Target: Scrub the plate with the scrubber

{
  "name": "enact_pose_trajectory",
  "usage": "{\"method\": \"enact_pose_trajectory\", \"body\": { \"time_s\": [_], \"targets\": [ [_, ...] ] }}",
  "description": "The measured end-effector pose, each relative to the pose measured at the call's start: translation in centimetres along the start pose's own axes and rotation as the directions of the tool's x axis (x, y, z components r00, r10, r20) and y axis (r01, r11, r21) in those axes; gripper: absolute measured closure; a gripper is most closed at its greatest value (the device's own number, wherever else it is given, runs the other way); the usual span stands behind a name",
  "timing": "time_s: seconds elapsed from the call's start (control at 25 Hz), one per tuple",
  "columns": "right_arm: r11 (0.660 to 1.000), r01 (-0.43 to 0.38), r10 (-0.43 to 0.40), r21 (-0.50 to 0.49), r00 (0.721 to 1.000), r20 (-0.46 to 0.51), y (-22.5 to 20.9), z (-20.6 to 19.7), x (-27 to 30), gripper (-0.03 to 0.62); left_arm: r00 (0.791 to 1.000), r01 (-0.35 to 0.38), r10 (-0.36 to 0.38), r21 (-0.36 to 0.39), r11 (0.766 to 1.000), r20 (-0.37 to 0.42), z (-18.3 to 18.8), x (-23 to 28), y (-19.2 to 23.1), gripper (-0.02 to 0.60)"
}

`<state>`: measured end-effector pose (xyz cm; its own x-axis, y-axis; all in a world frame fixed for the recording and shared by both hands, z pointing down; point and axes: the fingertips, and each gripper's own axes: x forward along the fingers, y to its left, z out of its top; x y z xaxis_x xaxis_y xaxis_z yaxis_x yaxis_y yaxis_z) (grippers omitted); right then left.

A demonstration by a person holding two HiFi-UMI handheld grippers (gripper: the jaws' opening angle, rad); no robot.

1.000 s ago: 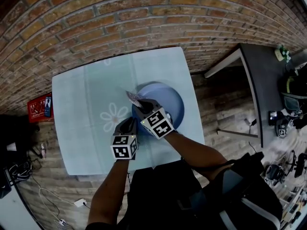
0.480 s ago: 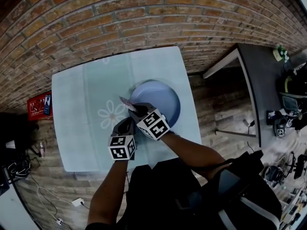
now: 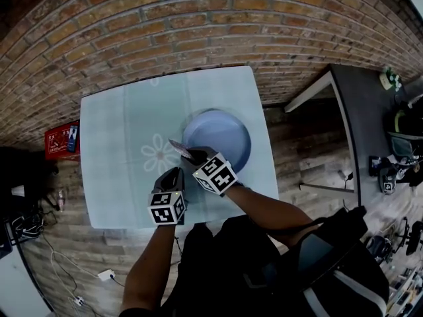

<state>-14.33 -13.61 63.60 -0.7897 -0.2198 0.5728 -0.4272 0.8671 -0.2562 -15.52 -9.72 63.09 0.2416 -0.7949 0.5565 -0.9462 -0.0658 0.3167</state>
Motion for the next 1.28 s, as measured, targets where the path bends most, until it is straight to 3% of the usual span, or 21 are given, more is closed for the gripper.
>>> {"method": "enact_pose_trajectory", "body": {
  "time_s": [1.28],
  "targets": [
    [0.996, -0.092, 0.092, -0.010, 0.995, -0.042, 3.2, -4.1, -5.4, 0.520, 0.999, -0.041, 0.041, -0.024, 0.999, 0.006, -0.5, -1.0, -0.9, 0.551]
  ]
}}
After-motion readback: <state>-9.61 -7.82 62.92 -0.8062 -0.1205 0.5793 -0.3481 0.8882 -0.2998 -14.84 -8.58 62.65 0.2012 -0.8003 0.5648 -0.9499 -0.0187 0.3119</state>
